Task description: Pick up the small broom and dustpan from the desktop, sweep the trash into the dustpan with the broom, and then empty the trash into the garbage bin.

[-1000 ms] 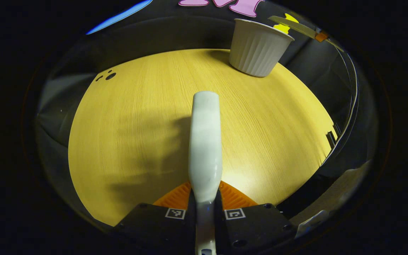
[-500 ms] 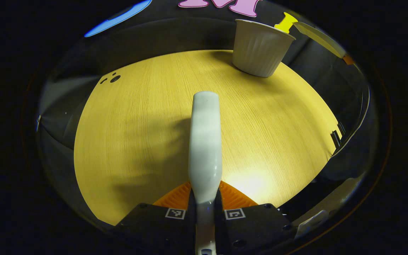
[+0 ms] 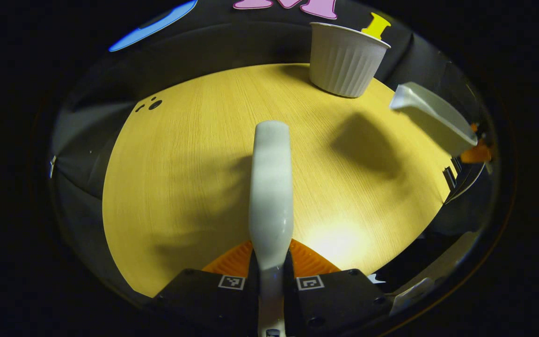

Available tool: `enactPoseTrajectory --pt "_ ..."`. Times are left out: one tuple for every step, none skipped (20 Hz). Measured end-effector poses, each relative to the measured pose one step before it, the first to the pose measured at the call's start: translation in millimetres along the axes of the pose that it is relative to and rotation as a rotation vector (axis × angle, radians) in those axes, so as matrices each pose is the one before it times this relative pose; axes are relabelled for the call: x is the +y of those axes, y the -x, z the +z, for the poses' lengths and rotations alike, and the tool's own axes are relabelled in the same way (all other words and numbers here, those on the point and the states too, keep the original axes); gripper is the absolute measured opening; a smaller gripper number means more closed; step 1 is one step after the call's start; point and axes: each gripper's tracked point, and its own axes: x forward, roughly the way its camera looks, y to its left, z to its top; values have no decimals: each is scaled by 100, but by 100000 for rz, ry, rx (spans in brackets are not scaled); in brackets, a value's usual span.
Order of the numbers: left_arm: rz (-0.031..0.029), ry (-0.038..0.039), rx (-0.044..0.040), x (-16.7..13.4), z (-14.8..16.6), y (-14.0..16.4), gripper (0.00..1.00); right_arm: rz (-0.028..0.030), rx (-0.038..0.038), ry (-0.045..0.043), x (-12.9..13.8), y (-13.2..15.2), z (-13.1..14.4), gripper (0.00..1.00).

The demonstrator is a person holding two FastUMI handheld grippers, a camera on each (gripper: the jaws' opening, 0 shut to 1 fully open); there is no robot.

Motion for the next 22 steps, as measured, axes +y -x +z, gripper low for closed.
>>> enactPoseTrajectory --pt "415 -512 23 38 -10 -60 25 78 1021 606 824 -1241 -595 34" --pt "522 -474 309 96 -148 -143 25 77 -25 -335 555 -1058 -279 36" --pt "483 -429 304 53 -109 -141 25 585 -396 -810 749 -941 -187 40" --pt "310 -300 241 49 -148 -154 25 290 -388 -1247 522 -818 -101 36" --pt "252 -240 91 53 -34 -147 25 3 -545 -1222 305 -631 -27 40" --pt "564 -228 76 161 62 -297 25 -740 -50 -1247 93 -637 -108 40" --pt "665 -318 302 78 63 -216 25 -1055 470 -1071 33 -644 -297 36" --pt "766 -413 302 101 -57 -171 25 -1285 284 -962 -127 -598 -143 36" --pt "593 -516 295 38 -56 -251 25 -1173 219 -753 -13 -555 -79 36" --pt "277 -298 260 123 -106 -206 25 -715 40 -799 2 -311 -45 40" --pt "-140 -59 165 18 -53 -167 25 -618 -660 -942 28 -314 44 40" --pt "-88 58 115 -42 -64 -140 25 -104 180 -763 79 -113 -69 36" --pt "-38 -43 212 58 -57 23 25 -294 123 -1058 19 -180 12 36" --pt "110 -70 370 55 -63 -262 25 196 152 -389 39 -163 -29 36" --pt "-95 -142 931 8 -12 -226 26 178 411 -22 18 -315 -66 36" --pt "83 -160 778 -53 -92 -489 26 -81 864 -200 -14 -373 -91 36" --pt "228 -224 599 126 15 -466 27 268 541 -372 11 -119 -111 36" --pt "324 -182 456 31 49 -243 26 903 -481 -1335 92 -6 -117 36" --pt "-41 1 295 -51 12 -75 26 348 5 -1221 -67 -130 -131 36" --pt "-137 255 -152 -54 -89 75 27 10 64 -99 -8 -32 -263 36" --pt "188 22 252 -7 -20 -39 27 94 60 322 0 -54 -126 40" --pt "547 -137 629 21 -129 -99 28 316 640 213 -24 -49 -195 34"
